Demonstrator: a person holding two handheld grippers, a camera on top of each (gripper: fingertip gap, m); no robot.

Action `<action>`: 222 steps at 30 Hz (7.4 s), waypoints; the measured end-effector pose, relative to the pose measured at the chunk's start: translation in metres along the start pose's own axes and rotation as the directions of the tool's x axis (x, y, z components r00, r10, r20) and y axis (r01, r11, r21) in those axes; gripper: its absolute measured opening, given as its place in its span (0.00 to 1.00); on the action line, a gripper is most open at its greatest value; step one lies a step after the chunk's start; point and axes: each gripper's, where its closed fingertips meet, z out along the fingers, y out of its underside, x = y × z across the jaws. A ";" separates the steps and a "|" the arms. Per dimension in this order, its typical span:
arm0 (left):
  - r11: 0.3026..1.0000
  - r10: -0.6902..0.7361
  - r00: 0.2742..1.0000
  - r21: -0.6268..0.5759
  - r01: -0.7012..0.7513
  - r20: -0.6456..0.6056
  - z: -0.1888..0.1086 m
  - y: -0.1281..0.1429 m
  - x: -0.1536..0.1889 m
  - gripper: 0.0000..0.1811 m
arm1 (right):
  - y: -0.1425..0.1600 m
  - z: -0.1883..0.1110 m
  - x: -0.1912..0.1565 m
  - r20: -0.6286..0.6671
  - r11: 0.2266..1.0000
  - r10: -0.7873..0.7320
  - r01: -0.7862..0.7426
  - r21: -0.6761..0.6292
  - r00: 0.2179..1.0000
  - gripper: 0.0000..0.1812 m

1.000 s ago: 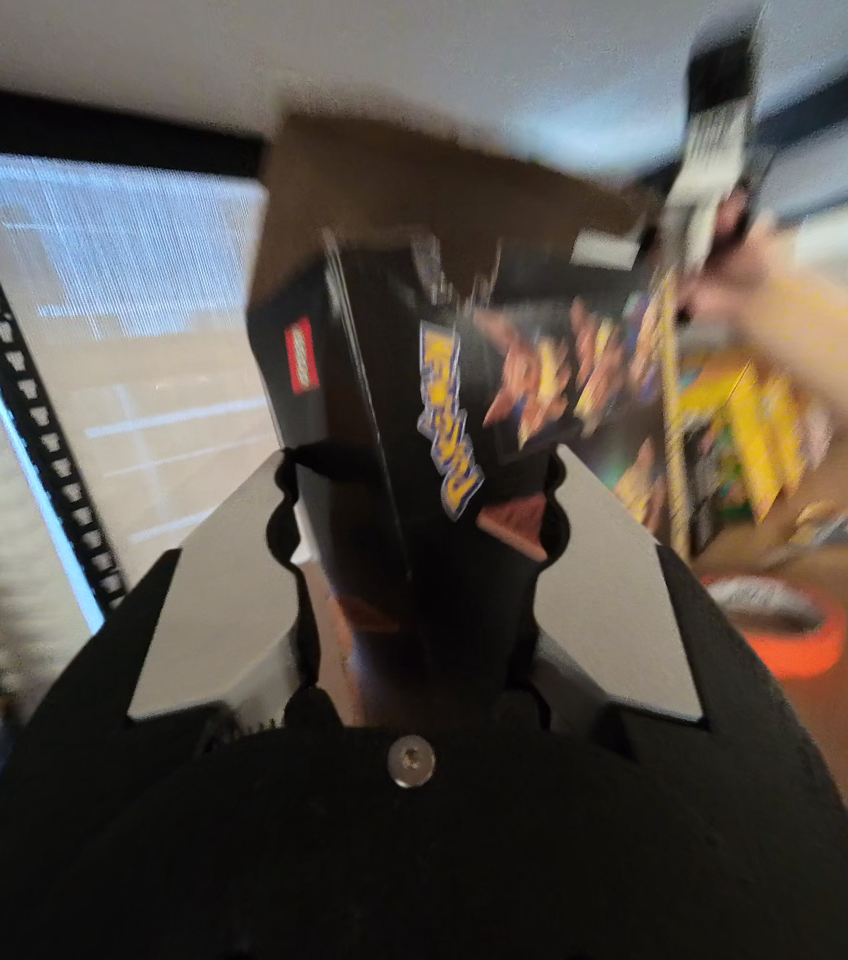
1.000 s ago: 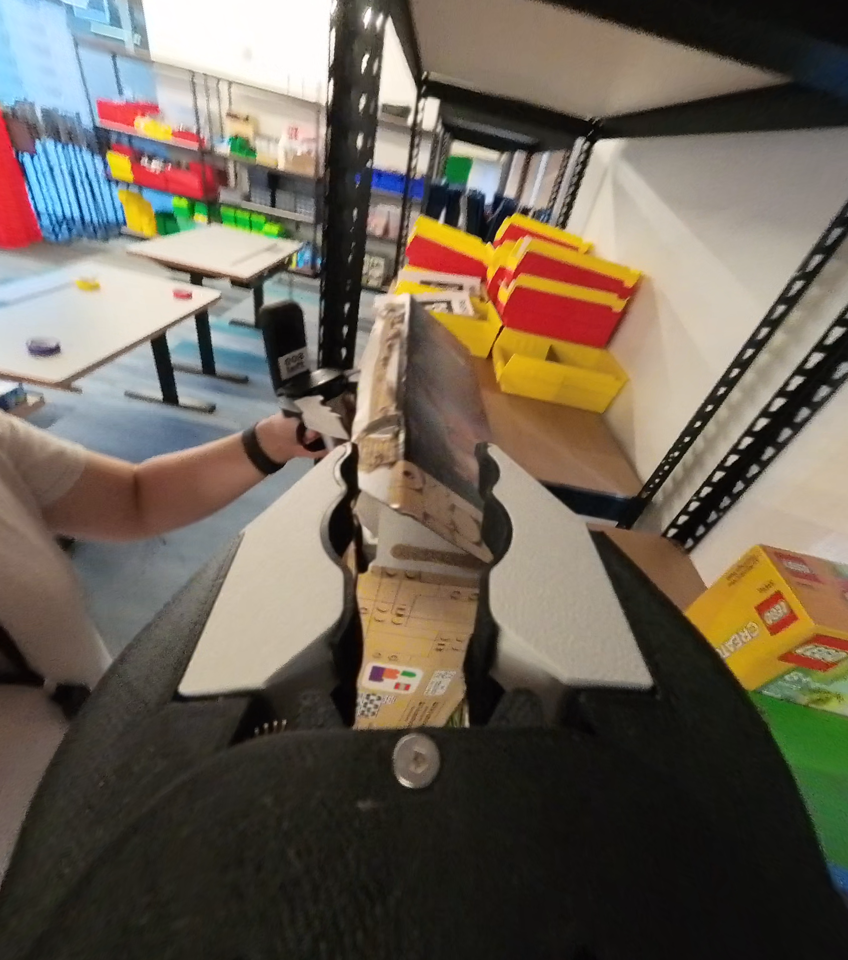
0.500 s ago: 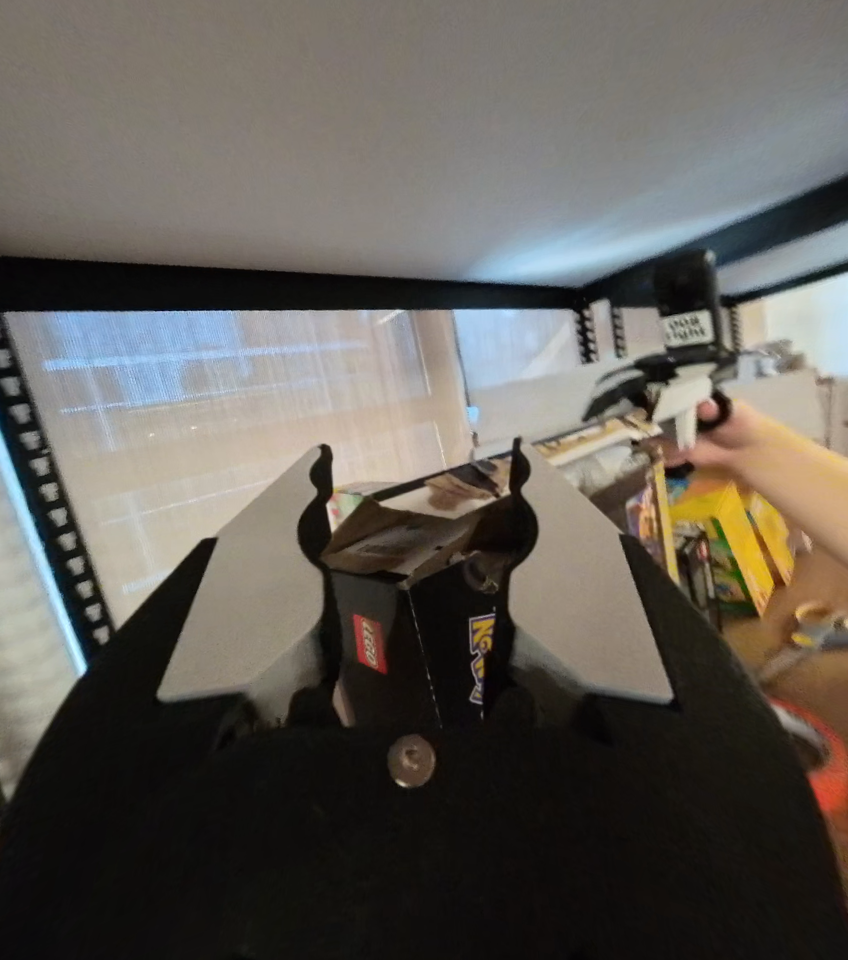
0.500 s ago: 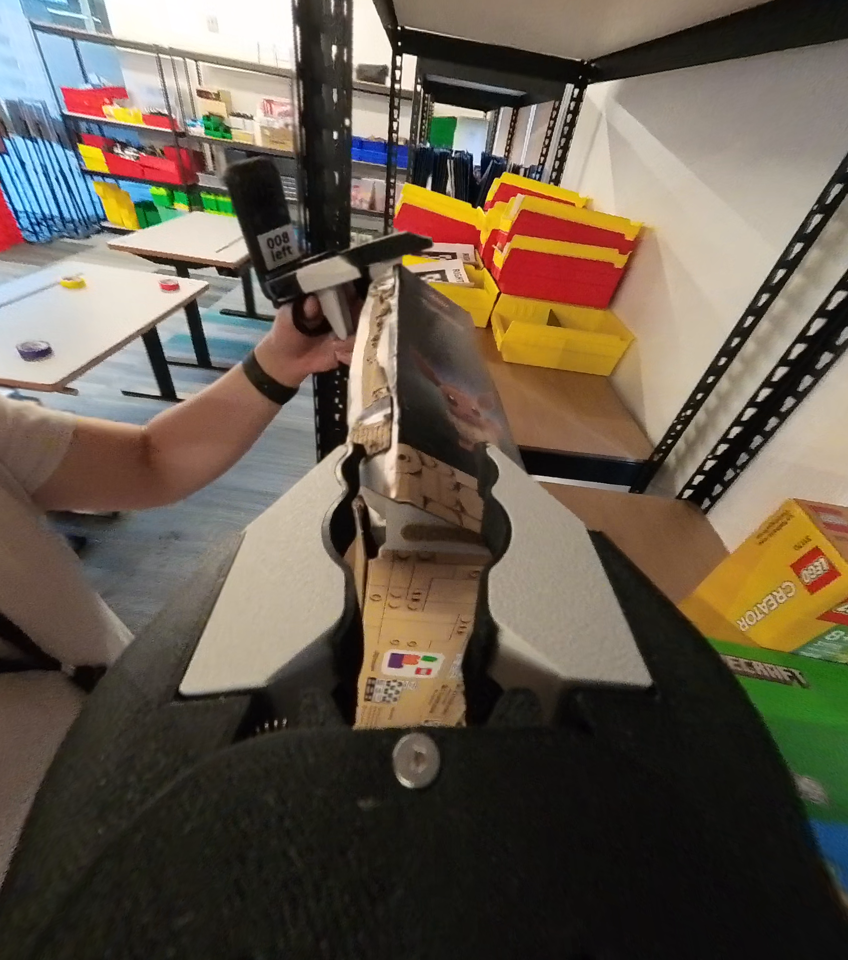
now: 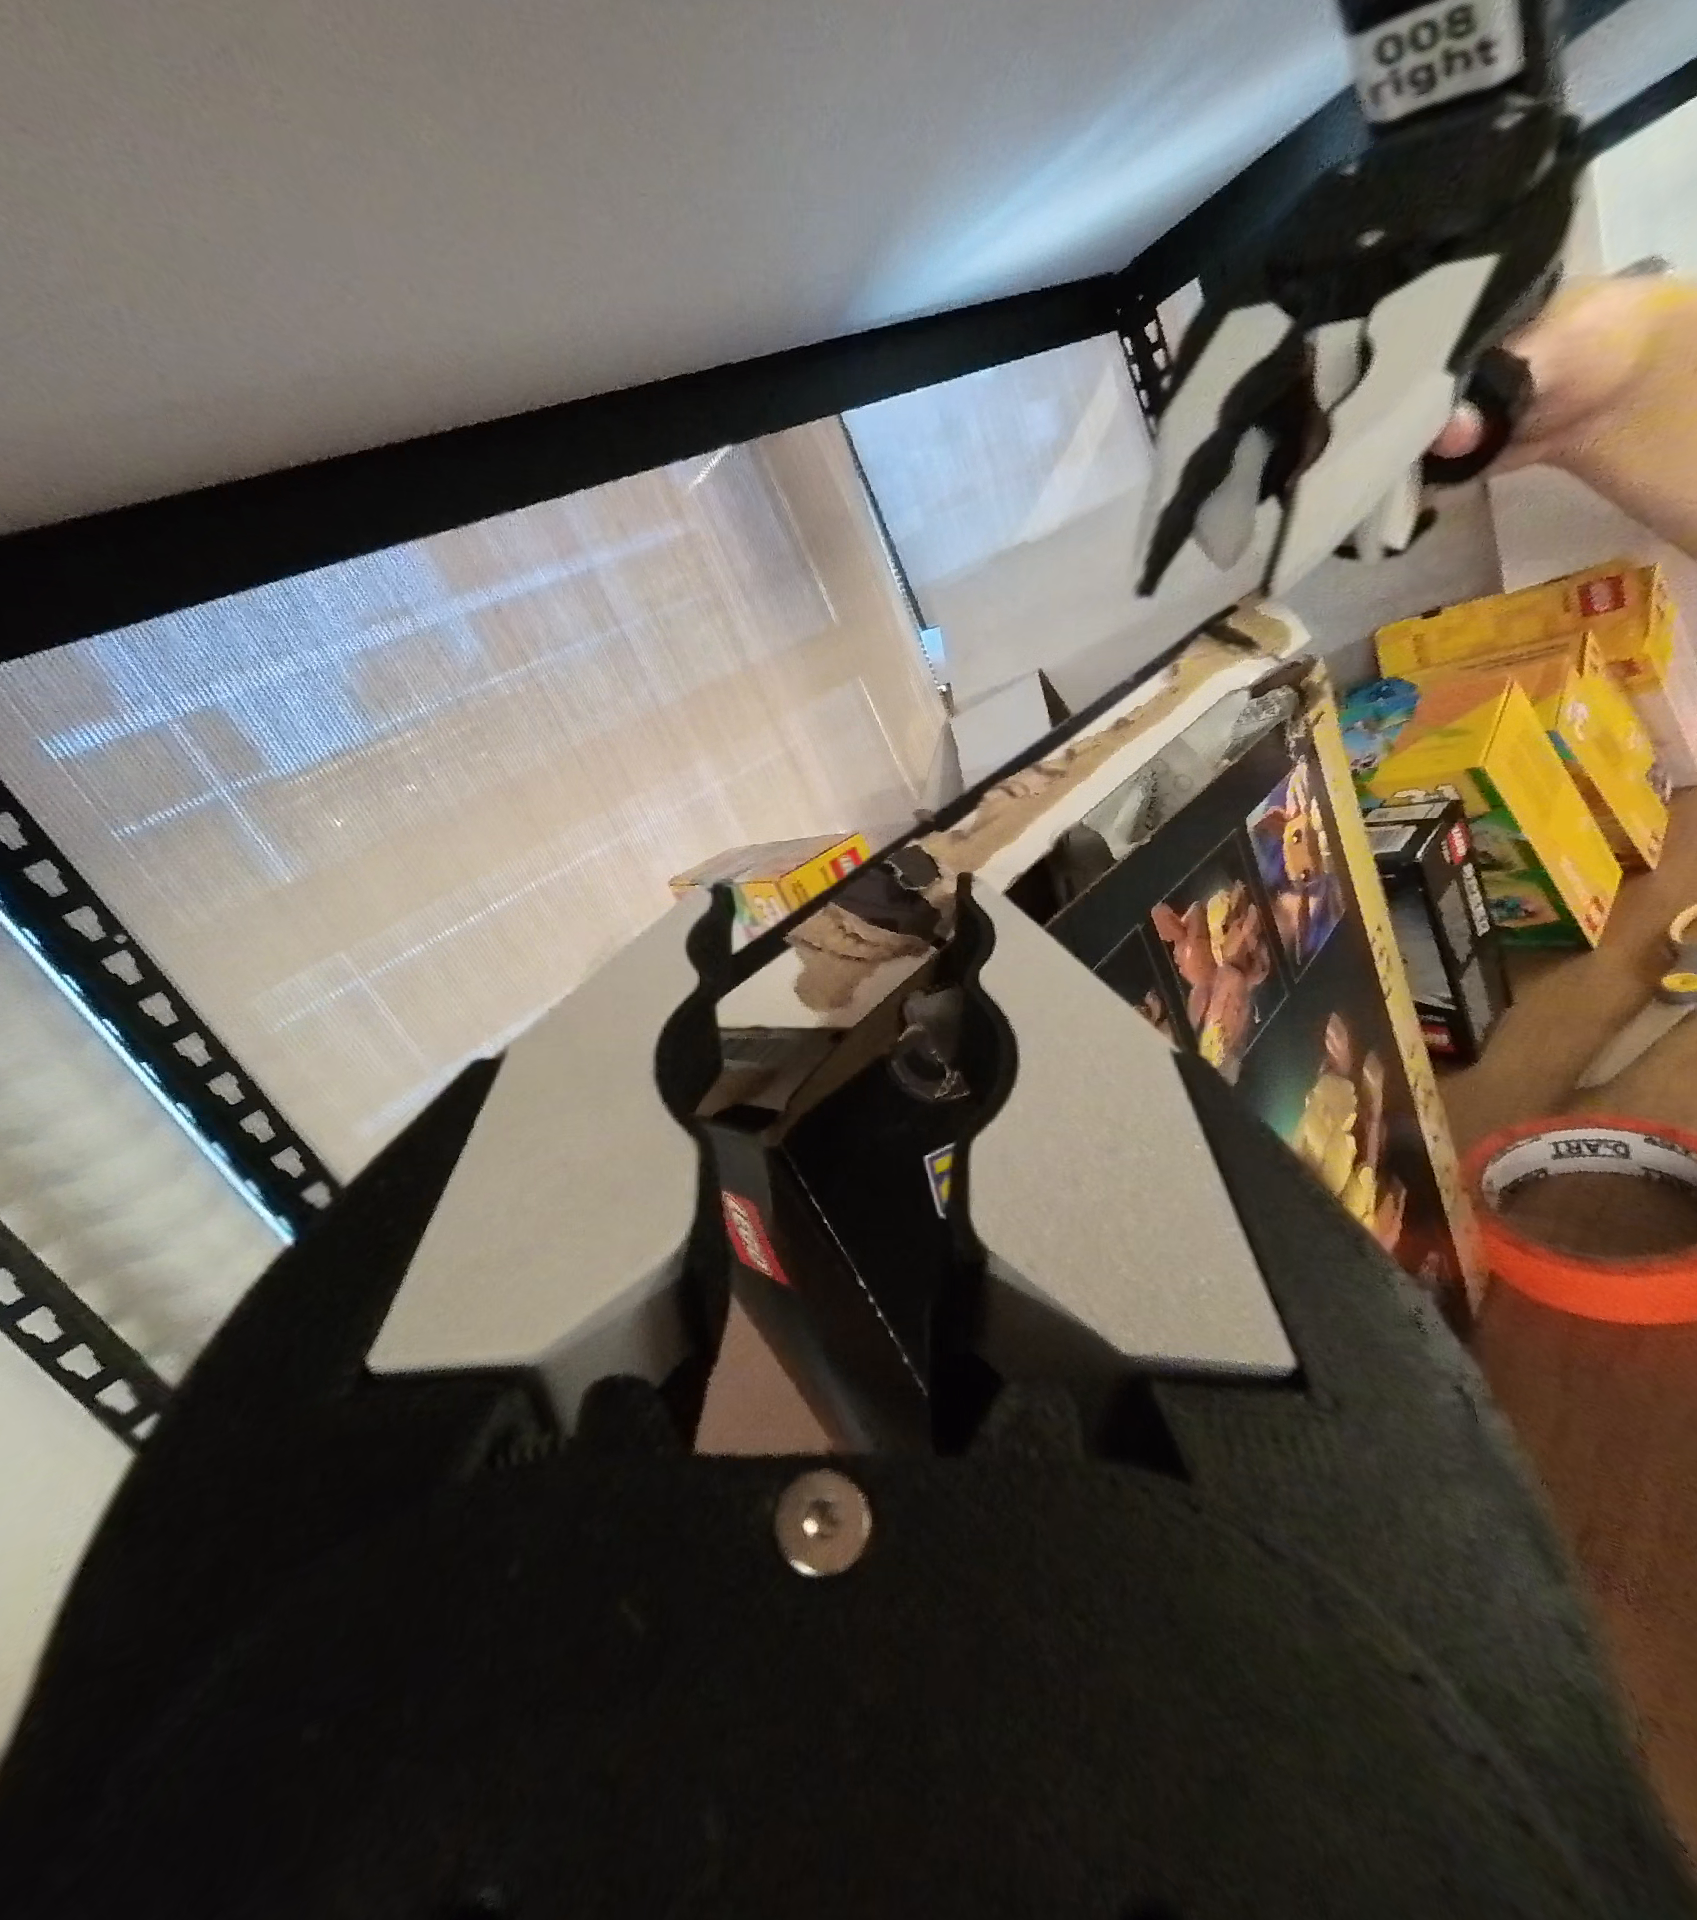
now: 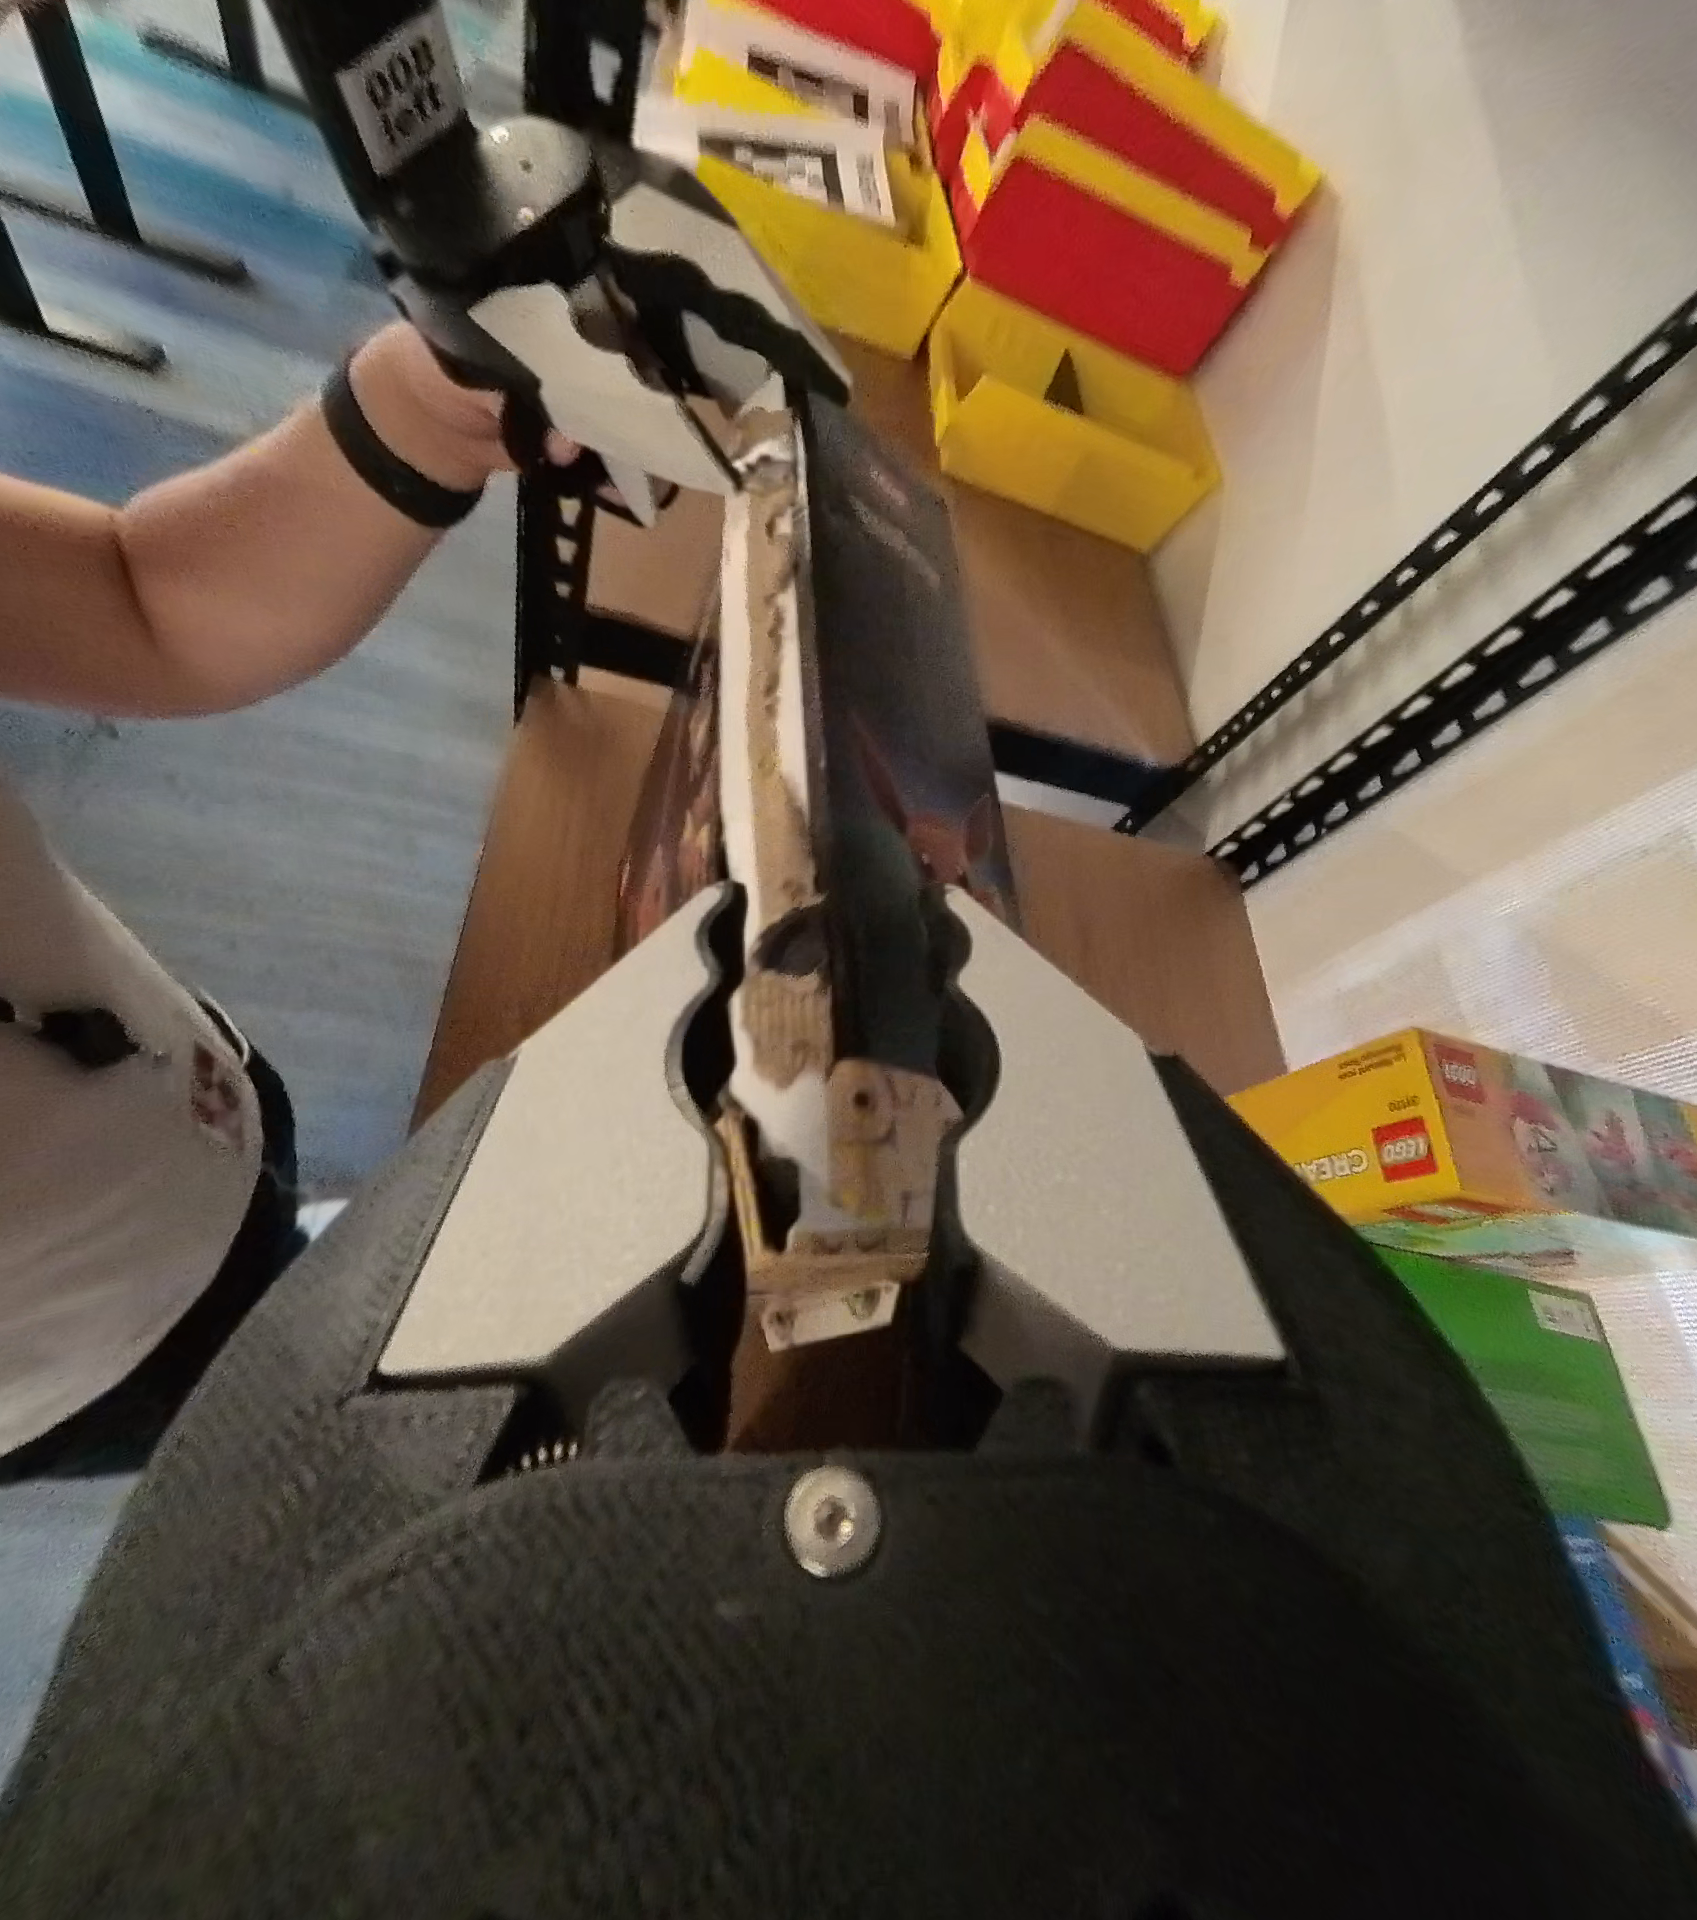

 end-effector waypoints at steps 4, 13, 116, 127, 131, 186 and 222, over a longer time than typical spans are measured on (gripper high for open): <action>1.000 -0.011 1.000 -0.018 0.011 -0.015 -0.001 0.002 0.001 0.22 | -0.001 0.022 -0.004 0.110 0.982 0.077 -0.057 -0.179 0.991 0.27; 0.988 0.100 0.995 -0.114 -0.102 -0.023 0.006 -0.004 0.005 0.18 | 0.020 0.045 -0.008 0.305 0.897 0.161 -0.011 -0.441 0.939 0.47; 0.740 0.486 0.816 -0.348 -0.575 -0.314 0.022 0.031 0.038 0.16 | -0.008 0.019 -0.036 0.007 0.998 -0.066 0.066 0.000 0.998 0.18; 0.765 0.484 0.833 -0.332 -0.552 -0.270 0.022 0.031 0.039 0.17 | 0.020 0.061 -0.029 -0.265 0.859 -0.496 0.423 -0.289 0.827 0.20; 0.798 0.462 0.857 -0.314 -0.515 -0.231 0.022 0.032 0.040 0.16 | 0.023 0.063 -0.027 -0.349 0.842 -0.533 0.442 -0.309 0.771 0.16; 0.775 0.515 0.856 -0.408 -0.483 -0.036 -0.006 0.046 0.017 0.25 | 0.060 0.000 -0.027 -0.486 0.846 -0.503 0.521 -0.111 0.714 0.23; 0.933 -0.338 0.919 -0.199 0.300 -0.202 -0.081 0.103 0.192 0.19 | 0.242 0.060 -0.180 -0.241 0.918 0.325 -0.367 -0.152 0.914 0.22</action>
